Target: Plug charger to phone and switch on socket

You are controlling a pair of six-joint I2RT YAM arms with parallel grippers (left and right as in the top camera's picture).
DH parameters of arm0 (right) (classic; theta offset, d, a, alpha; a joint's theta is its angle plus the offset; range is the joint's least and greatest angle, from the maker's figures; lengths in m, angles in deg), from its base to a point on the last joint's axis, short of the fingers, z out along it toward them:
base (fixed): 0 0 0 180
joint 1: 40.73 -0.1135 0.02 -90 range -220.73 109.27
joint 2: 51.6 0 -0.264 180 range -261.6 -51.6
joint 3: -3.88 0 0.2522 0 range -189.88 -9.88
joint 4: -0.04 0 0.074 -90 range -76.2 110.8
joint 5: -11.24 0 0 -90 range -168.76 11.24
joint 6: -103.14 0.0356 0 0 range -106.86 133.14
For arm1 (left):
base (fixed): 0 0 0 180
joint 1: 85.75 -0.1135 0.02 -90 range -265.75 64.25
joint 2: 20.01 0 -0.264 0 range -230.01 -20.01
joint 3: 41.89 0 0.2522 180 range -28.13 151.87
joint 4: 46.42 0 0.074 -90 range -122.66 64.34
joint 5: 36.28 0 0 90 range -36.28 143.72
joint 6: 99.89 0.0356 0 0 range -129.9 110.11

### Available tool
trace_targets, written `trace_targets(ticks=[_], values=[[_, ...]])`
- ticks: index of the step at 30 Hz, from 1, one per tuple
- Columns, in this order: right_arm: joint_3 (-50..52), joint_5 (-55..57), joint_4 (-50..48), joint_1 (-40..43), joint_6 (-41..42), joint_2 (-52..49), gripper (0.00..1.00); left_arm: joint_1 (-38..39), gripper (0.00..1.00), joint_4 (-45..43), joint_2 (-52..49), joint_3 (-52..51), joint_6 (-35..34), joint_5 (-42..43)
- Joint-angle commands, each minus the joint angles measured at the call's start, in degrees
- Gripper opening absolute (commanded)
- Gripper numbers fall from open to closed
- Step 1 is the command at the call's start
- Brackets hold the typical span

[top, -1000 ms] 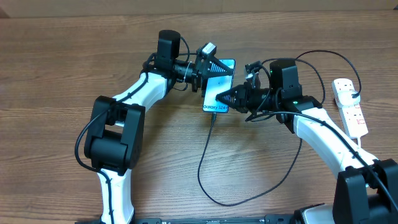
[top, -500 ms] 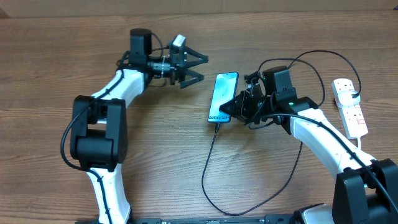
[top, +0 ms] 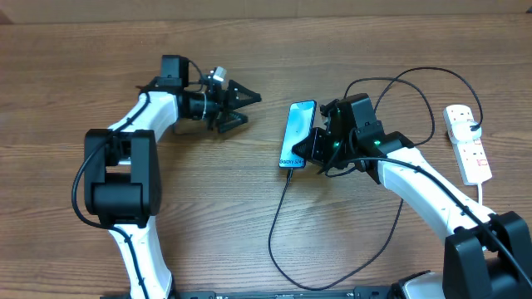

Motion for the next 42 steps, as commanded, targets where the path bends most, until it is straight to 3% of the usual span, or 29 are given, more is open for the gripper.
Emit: trace_targets(ticks=[1,3,9,13,18,42], values=[[-0.7,0.3,-0.9,-0.3,-0.8,-0.4,0.04,-3.9,0.85,3.9,5.1,2.1,5.0,-4.3],[-0.7,0.3,-1.2,-0.3,-0.8,-1.5,0.04,-4.8,0.86,8.7,7.7,3.1,7.1,-12.2],[-0.7,-3.5,-6.7,-0.3,-0.8,-6.0,0.04,-5.2,0.92,21.4,17.0,4.8,10.2,-46.3],[-0.7,-3.6,-9.6,-0.7,-0.8,-8.5,0.04,-5.2,0.99,25.4,18.8,4.8,10.2,-59.6],[-0.7,-3.6,-11.9,-2.9,-1.9,-10.6,0.04,-5.2,1.0,28.8,18.5,4.7,10.2,-61.1],[-0.7,11.0,-12.4,-11.2,-2.1,-11.3,0.04,-5.2,1.0,28.6,18.5,4.7,10.2,-61.1]])
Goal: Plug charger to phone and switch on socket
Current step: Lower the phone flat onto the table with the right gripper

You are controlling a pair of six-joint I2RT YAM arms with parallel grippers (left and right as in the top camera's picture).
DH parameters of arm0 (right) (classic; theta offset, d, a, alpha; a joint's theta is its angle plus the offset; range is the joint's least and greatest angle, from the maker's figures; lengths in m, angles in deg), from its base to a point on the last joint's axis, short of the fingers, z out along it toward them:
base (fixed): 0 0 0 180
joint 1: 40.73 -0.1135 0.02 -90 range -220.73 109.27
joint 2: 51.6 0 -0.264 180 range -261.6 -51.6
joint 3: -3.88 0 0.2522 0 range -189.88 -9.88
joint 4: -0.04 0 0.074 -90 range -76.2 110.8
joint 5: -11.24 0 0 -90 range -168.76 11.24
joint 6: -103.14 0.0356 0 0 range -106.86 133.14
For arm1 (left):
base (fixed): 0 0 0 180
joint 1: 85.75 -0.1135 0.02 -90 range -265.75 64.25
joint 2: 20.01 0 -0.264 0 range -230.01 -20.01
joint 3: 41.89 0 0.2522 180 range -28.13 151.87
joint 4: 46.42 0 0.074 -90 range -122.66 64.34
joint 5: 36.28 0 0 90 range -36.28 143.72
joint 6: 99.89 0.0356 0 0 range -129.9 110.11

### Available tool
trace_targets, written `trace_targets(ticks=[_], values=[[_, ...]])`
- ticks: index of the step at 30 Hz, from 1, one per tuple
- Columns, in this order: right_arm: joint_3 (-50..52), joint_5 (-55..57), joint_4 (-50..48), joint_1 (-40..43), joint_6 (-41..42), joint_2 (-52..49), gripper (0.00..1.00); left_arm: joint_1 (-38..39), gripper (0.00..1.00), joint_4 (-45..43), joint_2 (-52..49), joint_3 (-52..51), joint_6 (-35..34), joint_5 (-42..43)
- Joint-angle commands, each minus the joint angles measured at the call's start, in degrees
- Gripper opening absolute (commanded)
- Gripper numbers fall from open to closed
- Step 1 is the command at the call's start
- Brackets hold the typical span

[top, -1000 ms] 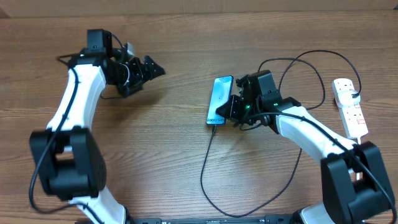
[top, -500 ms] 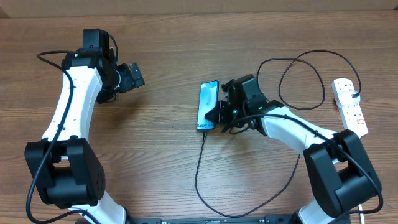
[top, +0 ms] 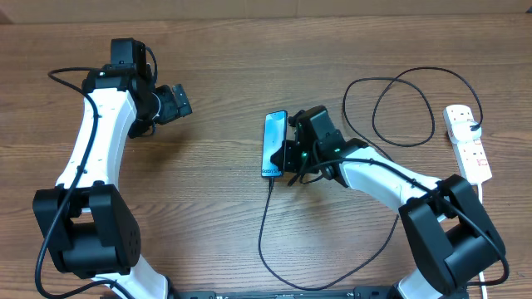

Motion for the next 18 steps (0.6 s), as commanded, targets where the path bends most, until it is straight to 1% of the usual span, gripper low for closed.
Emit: trace_targets(ticks=[1,5,18], values=[[-0.8,3.2,-1.3,-1.7,-0.9,0.1,0.04,0.3,1.0,-0.1,0.0,0.4,1.3,-0.9],[-0.8,5.3,-1.7,-2.7,-0.9,0.1,0.04,0.3,1.0,-0.1,0.0,0.4,1.3,-0.9],[-0.8,6.1,-3.7,-3.5,-0.9,-2.6,0.04,0.3,1.0,-0.1,0.0,0.4,1.3,-0.9]])
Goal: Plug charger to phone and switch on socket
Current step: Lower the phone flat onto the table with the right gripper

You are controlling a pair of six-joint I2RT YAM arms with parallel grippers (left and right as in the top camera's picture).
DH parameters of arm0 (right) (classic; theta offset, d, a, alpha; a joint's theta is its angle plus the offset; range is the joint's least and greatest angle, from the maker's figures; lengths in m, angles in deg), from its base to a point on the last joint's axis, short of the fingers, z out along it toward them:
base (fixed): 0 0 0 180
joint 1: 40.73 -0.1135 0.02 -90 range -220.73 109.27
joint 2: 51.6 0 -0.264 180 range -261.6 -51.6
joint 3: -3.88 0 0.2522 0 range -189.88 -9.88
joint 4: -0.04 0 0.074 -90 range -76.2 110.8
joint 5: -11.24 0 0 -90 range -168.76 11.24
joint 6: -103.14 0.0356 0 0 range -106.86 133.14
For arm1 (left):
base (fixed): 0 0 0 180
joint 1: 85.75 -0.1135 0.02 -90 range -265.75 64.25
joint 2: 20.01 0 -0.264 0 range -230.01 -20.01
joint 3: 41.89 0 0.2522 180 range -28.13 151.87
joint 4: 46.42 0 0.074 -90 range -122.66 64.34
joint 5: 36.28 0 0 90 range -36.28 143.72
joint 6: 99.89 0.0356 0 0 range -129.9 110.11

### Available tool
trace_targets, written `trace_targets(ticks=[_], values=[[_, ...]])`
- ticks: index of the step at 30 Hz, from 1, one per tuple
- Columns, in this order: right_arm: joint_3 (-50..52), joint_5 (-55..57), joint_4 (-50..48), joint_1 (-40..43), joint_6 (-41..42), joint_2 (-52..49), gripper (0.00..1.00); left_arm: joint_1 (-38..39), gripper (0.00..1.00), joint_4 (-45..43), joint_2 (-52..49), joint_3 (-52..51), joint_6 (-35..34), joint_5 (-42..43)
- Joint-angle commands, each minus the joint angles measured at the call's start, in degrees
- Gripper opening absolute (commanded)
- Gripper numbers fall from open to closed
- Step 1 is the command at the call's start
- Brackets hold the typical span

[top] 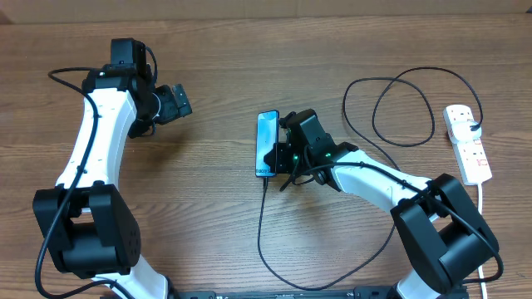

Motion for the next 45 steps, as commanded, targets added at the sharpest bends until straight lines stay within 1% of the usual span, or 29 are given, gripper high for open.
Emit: trace_targets(ticks=[1,5,6,9,12,13,21,23,27,30,32,35,41,45], values=[[-0.7,2.2,-0.4,-0.6,-0.7,-1.3,0.04,0.3,1.0,-0.1,0.0,0.4,1.3,-0.9],[-0.7,2.2,-0.4,-0.6,-0.7,-1.3,0.05,0.3,1.0,-0.1,0.0,0.4,1.3,-0.9],[-0.7,2.2,-0.4,-0.6,-0.7,-1.3,0.1,0.3,1.0,-0.1,0.0,0.4,1.3,-0.9],[-0.7,2.2,-0.4,-0.6,-0.7,-1.3,0.11,0.3,1.0,-0.1,0.0,0.4,1.3,-0.9],[-0.7,2.2,-0.4,-0.6,-0.7,-1.3,0.16,0.3,1.0,-0.1,0.0,0.4,1.3,-0.9],[-0.7,2.2,-0.4,-0.6,-0.7,-1.3,0.19,0.3,1.0,-0.1,0.0,0.4,1.3,-0.9],[-0.7,3.0,-0.8,-0.6,-0.7,-1.3,0.2,0.3,1.0,-0.1,0.0,0.4,1.3,-0.9],[-0.7,4.6,-0.9,-0.6,-0.7,-1.3,0.24,0.3,1.0,0.0,0.0,0.4,1.3,-0.9],[-0.7,4.9,-1.0,-0.6,-0.7,-1.3,0.25,0.3,1.0,-0.1,0.0,0.4,1.3,-0.9],[-0.7,4.9,-1.0,-0.6,-0.7,-1.3,0.34,0.3,1.0,-0.1,0.0,0.4,1.3,-0.9],[-0.7,4.9,-1.0,-0.6,-0.7,-1.3,0.42,0.3,1.0,-0.1,0.0,0.4,1.3,-0.9],[-0.7,5.2,-1.1,-0.6,-0.7,-1.3,0.49,0.3,1.0,0.0,0.0,0.4,1.3,-0.9],[-0.7,5.6,-1.3,-0.6,-0.7,-1.3,0.54,0.3,1.0,0.0,0.0,0.4,1.3,-0.9],[-0.7,5.6,-1.3,-0.6,-0.7,-1.3,0.54,0.3,1.0,-0.1,0.0,0.4,1.3,-0.9]])
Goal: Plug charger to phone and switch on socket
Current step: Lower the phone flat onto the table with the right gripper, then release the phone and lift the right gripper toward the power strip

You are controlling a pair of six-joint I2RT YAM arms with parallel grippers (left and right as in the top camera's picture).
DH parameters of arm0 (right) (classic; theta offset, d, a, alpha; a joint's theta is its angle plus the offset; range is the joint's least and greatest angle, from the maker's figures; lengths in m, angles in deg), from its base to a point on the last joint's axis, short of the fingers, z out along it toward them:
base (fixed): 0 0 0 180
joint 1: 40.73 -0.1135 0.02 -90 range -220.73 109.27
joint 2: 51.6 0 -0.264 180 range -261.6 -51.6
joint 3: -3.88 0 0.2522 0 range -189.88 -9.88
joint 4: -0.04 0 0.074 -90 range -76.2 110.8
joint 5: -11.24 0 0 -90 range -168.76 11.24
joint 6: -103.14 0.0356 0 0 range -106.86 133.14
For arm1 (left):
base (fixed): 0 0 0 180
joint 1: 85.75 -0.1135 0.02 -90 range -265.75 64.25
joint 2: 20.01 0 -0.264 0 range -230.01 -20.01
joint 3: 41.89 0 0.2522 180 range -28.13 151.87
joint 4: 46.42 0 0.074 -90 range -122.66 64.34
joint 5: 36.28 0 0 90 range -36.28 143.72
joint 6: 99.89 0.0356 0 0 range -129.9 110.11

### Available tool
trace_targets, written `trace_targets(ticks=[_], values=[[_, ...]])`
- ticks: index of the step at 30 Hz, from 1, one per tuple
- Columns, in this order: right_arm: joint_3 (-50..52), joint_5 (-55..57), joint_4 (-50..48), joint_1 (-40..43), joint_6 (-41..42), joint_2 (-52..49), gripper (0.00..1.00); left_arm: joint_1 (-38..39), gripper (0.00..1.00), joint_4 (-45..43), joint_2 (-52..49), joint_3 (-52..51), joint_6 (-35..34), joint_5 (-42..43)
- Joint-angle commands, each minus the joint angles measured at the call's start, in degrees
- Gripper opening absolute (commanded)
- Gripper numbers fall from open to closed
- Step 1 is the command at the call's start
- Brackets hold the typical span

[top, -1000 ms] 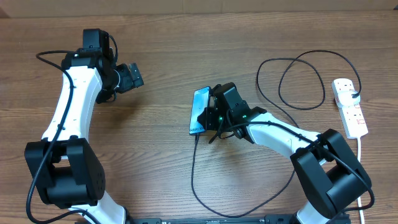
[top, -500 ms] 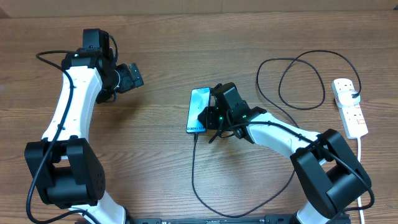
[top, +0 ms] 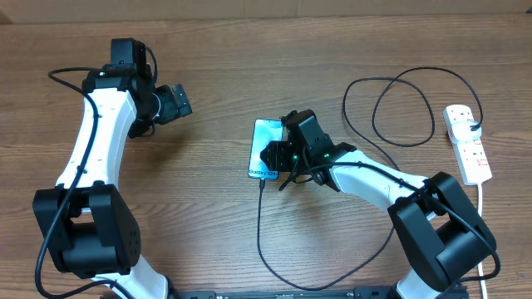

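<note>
The phone (top: 263, 149) lies near the table's middle with its blue screen facing up. My right gripper (top: 278, 154) is against its right edge and shut on it. A black charger cable (top: 259, 224) leaves the phone's near end, loops along the front of the table and runs to the right. The white socket strip (top: 467, 143) lies at the far right with a plug in it. My left gripper (top: 177, 101) hangs at the far left, well away from the phone, holding nothing, its fingers apparently apart.
A loose loop of black cable (top: 403, 104) lies between my right arm and the socket strip. The left arm's cable (top: 66, 73) trails at the far left. The wooden table (top: 208, 216) has bare room in front of the phone.
The phone has turned from standing narrow on its edge to lying wider and flatter, screen up, and sits slightly nearer. My right gripper is almost where it was. The left arm has not moved.
At first the phone lay right of centre beside my right gripper, and my left gripper was open near it. Then my left arm was back at the far left and the phone farther left, tilted on edge. It now lies flat.
</note>
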Motion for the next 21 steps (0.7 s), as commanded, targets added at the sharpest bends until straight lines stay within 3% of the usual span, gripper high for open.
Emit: trace_targets(ticks=[1,17,18,19,21], values=[[-0.7,0.6,-0.5,-0.3,-0.2,-0.7,0.55,0.3,1.0,-0.1,0.0,0.4,1.3,-0.9],[-0.7,7.4,-1.7,0.4,-0.2,-0.7,0.6,0.3,1.0,-0.1,0.0,0.4,1.3,-0.9],[-0.7,7.0,-1.4,0.7,-0.2,-0.7,0.54,0.3,1.0,-0.1,0.0,0.4,1.3,-0.9],[-0.8,5.7,-0.5,1.1,-0.2,-0.4,0.42,0.3,1.0,-0.1,0.0,0.4,1.3,-0.9],[-0.9,3.6,0.5,1.9,-0.2,0.7,0.32,0.3,1.0,-0.1,0.0,0.4,1.3,-0.9]])
